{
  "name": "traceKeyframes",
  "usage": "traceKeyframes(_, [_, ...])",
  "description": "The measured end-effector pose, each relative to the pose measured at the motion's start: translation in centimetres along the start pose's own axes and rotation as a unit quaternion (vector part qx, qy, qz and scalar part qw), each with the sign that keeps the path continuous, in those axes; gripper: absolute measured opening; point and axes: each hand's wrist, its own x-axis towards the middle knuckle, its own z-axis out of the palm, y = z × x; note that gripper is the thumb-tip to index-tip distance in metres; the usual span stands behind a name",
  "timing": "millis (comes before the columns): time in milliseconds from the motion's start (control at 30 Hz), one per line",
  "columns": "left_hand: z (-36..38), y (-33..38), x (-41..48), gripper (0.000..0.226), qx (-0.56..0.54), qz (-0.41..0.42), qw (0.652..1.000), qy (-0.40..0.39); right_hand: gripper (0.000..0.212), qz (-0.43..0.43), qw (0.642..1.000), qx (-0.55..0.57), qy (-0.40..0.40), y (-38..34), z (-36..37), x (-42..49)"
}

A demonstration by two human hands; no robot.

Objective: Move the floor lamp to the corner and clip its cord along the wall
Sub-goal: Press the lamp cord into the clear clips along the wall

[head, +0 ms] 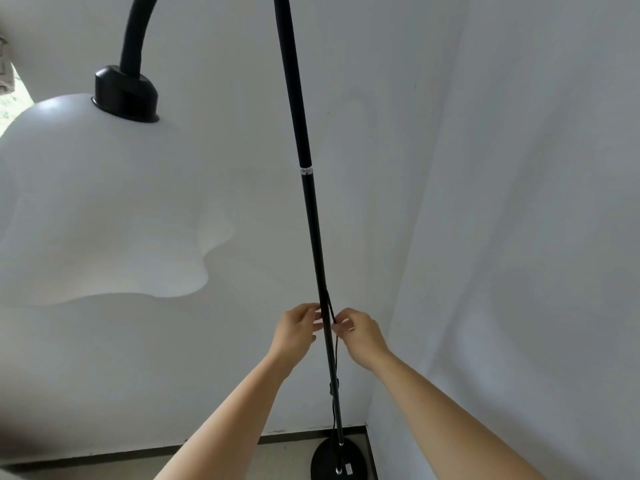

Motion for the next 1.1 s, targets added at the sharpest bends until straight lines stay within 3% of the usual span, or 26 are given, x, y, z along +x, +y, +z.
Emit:
traceKeyframes(200, [1.5,-4.8,-0.5,0.038,0.103,-0.097,0.989,-0.035,0.011,-0.003,0.999,0.037,0.005,0.8,-1.9,-1.5])
traceKeyframes(367, [5.3,-6.9,-1.3,0.052,0.208,-0.064,0.968,-0.125,0.013,0.004,0.995,0.098,0.025,-0.3,-4.3,-2.9])
traceKeyframes(500, [7.9,-6.9,-1.5,0.021,0.246,-0.029,0.955,-0.161,0.018,0.032,0.979,0.201,0.002,-1.4,-6.1,-3.7])
traceKeyframes(533, [8.2,-6.7,-1.6,0.023,0.247,-0.014,0.956,-0.16,0.019,0.036,0.969,0.244,-0.001,-1.7,-6.4,-3.9])
traceKeyframes(667, [8.3,-5.2,-2.0,0.028,0.096,-0.036,0.987,-0.125,0.018,0.049,0.936,0.346,0.041,-1.1,-8.3,-4.6])
traceKeyframes(733, [7.8,-4.0,-2.3,0.028,-0.011,-0.064,0.993,-0.095,0.017,0.083,0.94,0.319,0.09,0.5,-8.8,-5.1])
traceKeyframes(833, [7.3,-2.3,-3.0,0.027,-0.144,-0.087,0.982,-0.085,0.034,0.17,0.952,0.231,0.109,4.2,-7.9,-6.7])
traceKeyframes(967, [7.3,-0.4,-3.9,0.027,-0.318,-0.138,0.933,-0.101,0.034,0.238,0.962,0.13,-0.01,8.7,-5.1,-9.3])
traceKeyframes(1033, [7.4,0.2,-4.2,0.026,-0.382,-0.168,0.901,-0.115,0.038,0.222,0.962,0.141,-0.08,10.4,-4.0,-10.2])
traceKeyframes(1100, [7.6,0.6,-4.5,0.027,-0.406,-0.188,0.885,-0.132,0.036,0.192,0.965,0.148,-0.098,11.2,-3.3,-10.4])
